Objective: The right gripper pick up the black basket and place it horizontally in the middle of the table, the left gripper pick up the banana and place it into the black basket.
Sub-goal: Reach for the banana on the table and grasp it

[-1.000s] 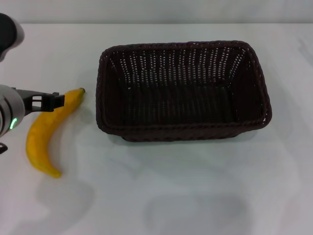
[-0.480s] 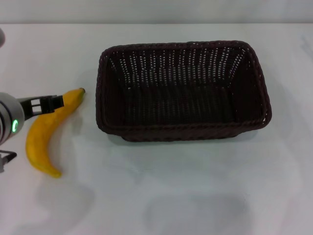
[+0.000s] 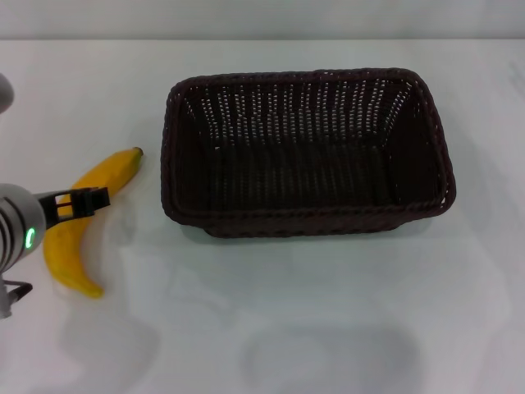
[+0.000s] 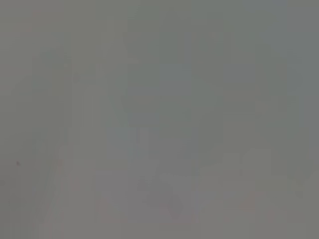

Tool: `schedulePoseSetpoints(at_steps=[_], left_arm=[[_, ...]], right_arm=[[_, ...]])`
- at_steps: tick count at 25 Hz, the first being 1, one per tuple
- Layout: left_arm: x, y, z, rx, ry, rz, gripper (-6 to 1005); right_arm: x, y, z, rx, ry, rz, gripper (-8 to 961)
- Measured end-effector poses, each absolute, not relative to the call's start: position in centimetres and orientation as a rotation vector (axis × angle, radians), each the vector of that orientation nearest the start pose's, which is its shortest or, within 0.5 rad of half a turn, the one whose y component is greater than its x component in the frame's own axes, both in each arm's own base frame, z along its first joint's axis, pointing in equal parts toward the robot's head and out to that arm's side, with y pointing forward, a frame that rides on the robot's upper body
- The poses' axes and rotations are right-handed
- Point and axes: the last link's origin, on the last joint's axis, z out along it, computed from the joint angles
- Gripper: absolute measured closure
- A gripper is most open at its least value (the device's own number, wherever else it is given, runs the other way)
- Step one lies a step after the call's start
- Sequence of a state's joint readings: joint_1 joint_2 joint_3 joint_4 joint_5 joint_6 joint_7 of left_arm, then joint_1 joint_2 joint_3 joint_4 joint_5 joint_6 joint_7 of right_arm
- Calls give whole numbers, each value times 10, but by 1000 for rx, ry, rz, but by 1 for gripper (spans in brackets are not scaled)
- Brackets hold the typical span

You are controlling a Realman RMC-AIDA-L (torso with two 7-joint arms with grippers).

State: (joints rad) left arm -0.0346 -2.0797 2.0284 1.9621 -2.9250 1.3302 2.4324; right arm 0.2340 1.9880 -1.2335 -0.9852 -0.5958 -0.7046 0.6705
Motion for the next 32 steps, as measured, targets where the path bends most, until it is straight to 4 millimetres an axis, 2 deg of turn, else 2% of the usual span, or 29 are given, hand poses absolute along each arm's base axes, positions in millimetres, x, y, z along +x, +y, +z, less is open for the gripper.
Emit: schedulePoseSetpoints(at_steps=[10,32], left_arm=[[-221,262,25,-1478,-1334,137,125],[-236,274,5,-1543,-1311,133,124]], right_arm=[[273,383,138,-1622,251,665,229],[270,382,137,-1627,239,674,230]])
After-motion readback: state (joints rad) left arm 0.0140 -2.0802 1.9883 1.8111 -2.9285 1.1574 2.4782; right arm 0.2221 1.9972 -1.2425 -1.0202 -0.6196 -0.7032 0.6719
